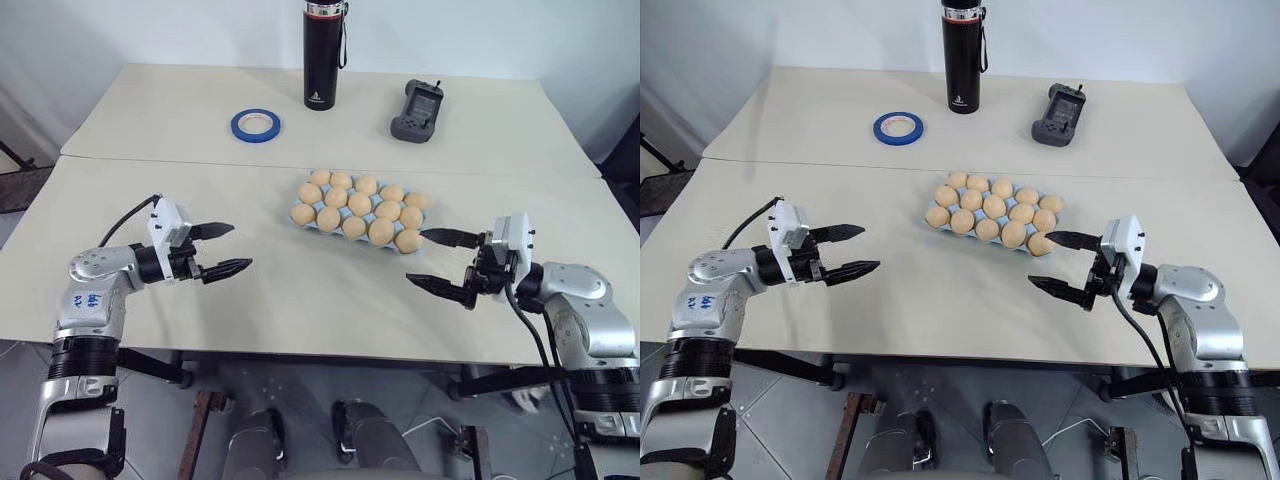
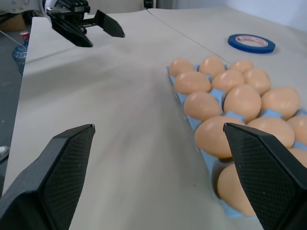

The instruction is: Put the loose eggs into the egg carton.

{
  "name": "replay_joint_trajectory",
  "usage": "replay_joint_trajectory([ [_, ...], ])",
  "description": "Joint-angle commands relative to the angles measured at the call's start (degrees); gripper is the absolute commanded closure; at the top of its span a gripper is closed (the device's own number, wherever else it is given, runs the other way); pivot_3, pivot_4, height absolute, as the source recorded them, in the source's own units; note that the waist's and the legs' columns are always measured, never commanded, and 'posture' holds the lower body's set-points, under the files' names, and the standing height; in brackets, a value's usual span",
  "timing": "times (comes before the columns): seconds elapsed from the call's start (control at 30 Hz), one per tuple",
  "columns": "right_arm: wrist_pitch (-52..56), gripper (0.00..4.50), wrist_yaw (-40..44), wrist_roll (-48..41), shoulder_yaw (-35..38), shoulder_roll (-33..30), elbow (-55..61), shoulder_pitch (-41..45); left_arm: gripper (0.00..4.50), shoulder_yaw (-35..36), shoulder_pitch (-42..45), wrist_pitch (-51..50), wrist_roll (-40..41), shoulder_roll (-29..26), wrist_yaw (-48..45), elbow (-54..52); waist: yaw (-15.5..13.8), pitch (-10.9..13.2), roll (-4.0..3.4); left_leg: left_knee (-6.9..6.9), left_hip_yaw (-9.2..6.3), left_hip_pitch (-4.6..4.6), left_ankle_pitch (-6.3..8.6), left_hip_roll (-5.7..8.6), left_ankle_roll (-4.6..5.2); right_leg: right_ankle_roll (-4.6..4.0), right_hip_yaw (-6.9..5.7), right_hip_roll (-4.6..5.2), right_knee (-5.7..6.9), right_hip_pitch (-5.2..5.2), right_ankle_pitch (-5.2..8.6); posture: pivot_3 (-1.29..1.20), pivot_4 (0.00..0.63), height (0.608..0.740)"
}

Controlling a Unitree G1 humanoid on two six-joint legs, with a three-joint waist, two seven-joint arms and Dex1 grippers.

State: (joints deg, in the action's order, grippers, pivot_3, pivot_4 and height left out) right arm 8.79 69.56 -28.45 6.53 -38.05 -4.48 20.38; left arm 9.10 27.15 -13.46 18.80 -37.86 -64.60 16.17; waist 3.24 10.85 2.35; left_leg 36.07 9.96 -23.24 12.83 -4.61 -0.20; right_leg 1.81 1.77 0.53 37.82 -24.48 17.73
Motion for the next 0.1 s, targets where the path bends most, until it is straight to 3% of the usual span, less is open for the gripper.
replay_joint_trajectory([
  [0.03,-1.07,0.00,1.20,0.20,0.15,-0.46,-0.62,1.40,0.03,1.84,-0.36,-0.62,2.11,-1.40,0.45,-3.26,0.04,0.00,0.00,-0.01,0.01,0.00,0.01,0.01,0.01,0.00,0.01,0.01,-0.01,0.00,0.00,0.00,0.150,0.740],
  [0.1,-1.08,0.00,1.32,0.40,0.07,-0.26,-0.81,1.65,0.03,1.96,-0.39,-0.06,2.60,-1.33,0.23,-3.64,0.05,0.00,0.00,-0.04,0.01,0.00,0.01,0.00,0.00,-0.02,0.01,0.01,-0.01,-0.02,0.01,0.00,0.150,0.740],
])
